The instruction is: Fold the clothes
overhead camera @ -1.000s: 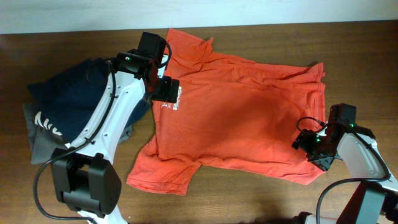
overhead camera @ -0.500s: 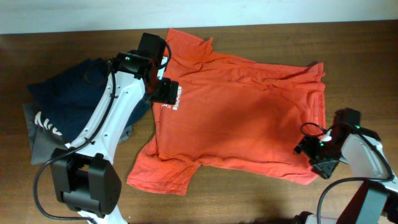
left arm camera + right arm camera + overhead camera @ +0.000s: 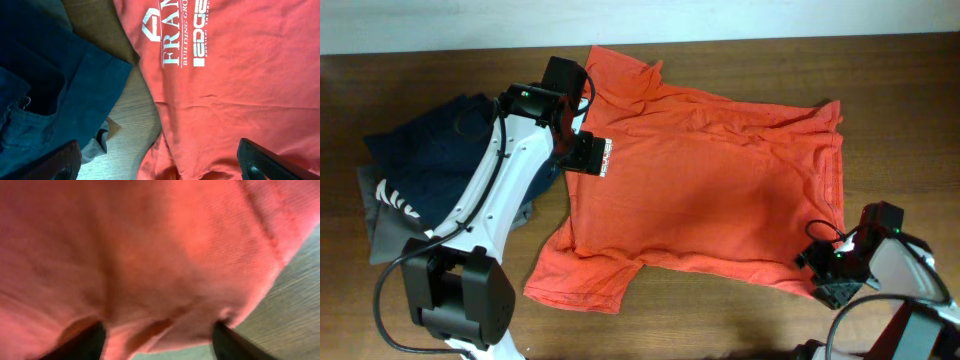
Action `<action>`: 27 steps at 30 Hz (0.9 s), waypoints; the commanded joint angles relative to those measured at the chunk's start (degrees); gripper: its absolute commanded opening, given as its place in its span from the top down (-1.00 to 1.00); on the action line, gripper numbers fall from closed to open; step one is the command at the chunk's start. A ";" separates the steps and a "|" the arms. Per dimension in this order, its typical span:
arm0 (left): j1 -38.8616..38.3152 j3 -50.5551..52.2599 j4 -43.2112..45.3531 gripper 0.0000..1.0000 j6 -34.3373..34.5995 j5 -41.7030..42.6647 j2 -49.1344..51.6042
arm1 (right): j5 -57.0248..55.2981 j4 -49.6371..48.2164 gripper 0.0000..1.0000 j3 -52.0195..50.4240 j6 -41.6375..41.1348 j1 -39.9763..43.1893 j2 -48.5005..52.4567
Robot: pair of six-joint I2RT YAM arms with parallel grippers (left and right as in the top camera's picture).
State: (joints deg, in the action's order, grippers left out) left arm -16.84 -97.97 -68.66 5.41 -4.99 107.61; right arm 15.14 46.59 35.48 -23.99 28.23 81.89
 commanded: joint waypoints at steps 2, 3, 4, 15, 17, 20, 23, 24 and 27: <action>0.42 0.46 -0.22 -0.98 -0.76 -0.61 0.22 | -0.42 -7.82 0.30 -3.39 0.52 0.00 2.78; 0.42 0.46 -0.22 -0.98 -0.76 -0.61 0.22 | -1.49 -7.89 0.68 -2.95 0.50 0.28 2.80; 0.42 0.46 -0.28 -0.98 -0.76 -0.61 0.22 | -2.80 -7.74 0.91 -2.23 -0.02 0.83 2.78; 0.42 0.46 -2.97 -0.98 -1.16 -0.59 0.22 | -19.28 2.25 0.92 11.50 -3.85 10.71 2.73; 0.39 0.46 -2.97 -0.98 -1.16 -0.39 0.22 | -19.19 4.11 0.92 13.75 -6.01 11.69 2.73; 0.39 0.46 -2.84 -0.98 -1.14 -0.37 0.22 | -16.98 4.66 0.83 15.45 -6.54 11.91 2.73; 0.39 0.46 -2.43 -0.98 -1.16 -0.39 0.24 | -14.14 5.75 0.64 16.70 -6.25 11.91 2.73; 0.39 0.46 -2.05 -0.98 -1.16 -0.39 0.24 | -13.77 6.27 0.61 17.29 -6.27 11.91 2.69; 0.42 0.46 1.09 -0.98 -1.44 -0.37 0.46 | -13.62 7.41 0.48 19.52 -5.40 11.93 2.01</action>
State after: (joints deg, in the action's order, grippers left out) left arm -16.84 -97.91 -69.36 5.19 -4.97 107.61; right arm 0.97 53.54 52.29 -29.63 39.88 84.55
